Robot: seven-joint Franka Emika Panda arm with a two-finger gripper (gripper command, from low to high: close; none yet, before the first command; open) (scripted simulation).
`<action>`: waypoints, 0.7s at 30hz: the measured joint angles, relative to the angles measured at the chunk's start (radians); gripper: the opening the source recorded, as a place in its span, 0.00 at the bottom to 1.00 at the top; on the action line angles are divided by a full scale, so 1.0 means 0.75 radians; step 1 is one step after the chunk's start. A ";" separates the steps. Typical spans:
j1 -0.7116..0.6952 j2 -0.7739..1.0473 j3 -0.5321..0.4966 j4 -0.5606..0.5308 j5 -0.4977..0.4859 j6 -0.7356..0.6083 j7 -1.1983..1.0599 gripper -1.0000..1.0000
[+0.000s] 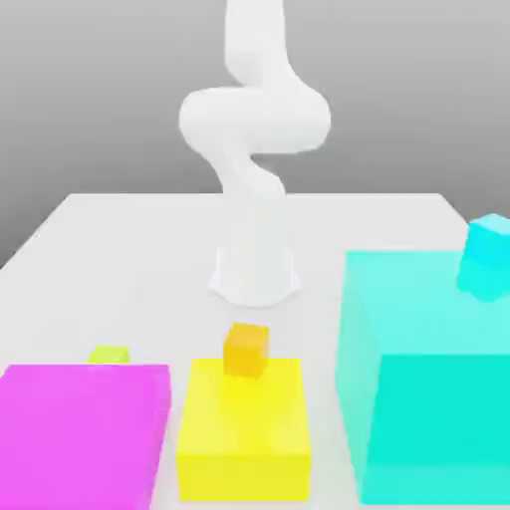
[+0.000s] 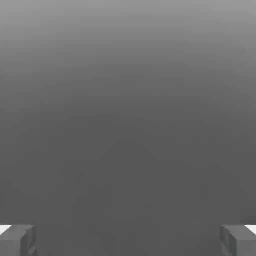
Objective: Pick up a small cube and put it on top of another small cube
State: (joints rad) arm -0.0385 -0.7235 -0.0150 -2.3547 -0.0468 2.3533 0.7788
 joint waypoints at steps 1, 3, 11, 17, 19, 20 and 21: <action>-0.023 0.046 -0.012 -0.032 -0.027 0.031 -0.014 0.50; -0.065 0.132 -0.040 -0.093 -0.075 0.090 -0.040 0.50; -0.217 0.460 -0.206 -0.326 -0.210 0.315 -0.182 0.50; -0.300 0.704 -0.370 -0.503 -0.212 0.493 -0.361 0.50; -0.316 0.786 -0.426 -0.563 -0.170 0.556 -0.450 0.50; -0.321 0.828 -0.452 -0.594 -0.135 0.587 -0.505 0.50; -0.332 0.870 -0.471 -0.624 -0.086 0.619 -0.569 0.50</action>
State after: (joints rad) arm -0.2879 -0.0709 -0.3681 -2.8229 -0.1116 2.8177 0.3520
